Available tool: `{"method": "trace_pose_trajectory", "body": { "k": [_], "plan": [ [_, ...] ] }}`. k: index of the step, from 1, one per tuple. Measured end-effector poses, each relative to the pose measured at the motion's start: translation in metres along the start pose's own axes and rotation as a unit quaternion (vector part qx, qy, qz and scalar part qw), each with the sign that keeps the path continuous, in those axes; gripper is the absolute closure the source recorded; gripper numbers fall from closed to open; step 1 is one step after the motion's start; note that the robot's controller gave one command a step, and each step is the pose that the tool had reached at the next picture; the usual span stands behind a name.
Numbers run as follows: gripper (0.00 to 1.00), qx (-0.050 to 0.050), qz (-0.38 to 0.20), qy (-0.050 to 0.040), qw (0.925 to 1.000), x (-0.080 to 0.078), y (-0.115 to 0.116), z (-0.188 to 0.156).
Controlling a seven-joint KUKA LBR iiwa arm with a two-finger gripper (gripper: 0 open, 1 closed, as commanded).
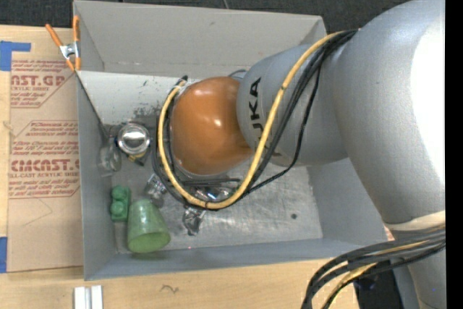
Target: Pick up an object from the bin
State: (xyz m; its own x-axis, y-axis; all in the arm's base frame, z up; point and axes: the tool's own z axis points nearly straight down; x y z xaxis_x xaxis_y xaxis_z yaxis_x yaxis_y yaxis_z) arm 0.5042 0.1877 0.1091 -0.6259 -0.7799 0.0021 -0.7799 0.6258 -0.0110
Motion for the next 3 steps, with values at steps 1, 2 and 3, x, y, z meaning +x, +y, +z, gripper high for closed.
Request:
{"method": "trace_pose_trajectory", "body": {
  "k": [1,2,3],
  "plan": [
    [0.0,0.011,0.032,-0.008,0.9994,-0.016,0.009,0.009],
    [0.0,-0.004,-0.16,-0.0055,0.9872,-0.042,0.038,-0.064],
    [0.0,-0.006,-0.128,-0.0026,0.9918,-0.037,0.032,0.036]
  ]
}}
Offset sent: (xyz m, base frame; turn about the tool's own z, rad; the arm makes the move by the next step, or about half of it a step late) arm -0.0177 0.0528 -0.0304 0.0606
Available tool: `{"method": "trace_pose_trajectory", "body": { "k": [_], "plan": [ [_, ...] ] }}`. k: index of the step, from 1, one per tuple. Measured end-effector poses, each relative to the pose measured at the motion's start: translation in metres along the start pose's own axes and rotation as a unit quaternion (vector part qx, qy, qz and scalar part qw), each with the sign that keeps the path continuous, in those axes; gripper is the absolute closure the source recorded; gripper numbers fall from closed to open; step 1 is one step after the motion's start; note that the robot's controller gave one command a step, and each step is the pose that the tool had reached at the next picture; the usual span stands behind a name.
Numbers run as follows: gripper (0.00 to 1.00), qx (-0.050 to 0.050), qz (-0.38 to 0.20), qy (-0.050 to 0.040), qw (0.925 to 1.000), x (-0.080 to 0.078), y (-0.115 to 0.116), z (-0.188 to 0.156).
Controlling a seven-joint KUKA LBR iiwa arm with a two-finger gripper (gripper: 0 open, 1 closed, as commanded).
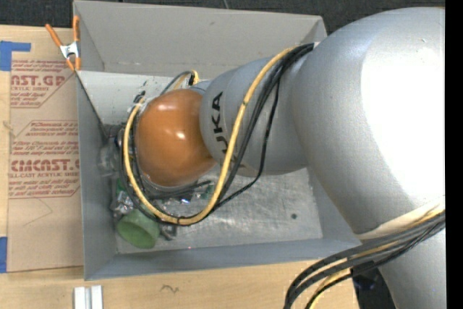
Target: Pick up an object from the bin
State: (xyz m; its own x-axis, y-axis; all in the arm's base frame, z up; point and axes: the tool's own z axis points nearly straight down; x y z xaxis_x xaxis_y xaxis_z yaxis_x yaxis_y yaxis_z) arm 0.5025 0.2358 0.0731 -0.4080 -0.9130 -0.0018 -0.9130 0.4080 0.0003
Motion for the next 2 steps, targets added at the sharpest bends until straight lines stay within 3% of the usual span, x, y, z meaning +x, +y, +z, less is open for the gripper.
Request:
{"method": "trace_pose_trajectory", "body": {
  "k": [1,2],
  "plan": [
    [1.0,0.001,0.0,-0.0009,1.0,0.0,0.0,-0.002],
    [1.0,0.004,-0.092,-0.0031,0.9957,-0.003,-0.022,-0.163]
  ]
}}
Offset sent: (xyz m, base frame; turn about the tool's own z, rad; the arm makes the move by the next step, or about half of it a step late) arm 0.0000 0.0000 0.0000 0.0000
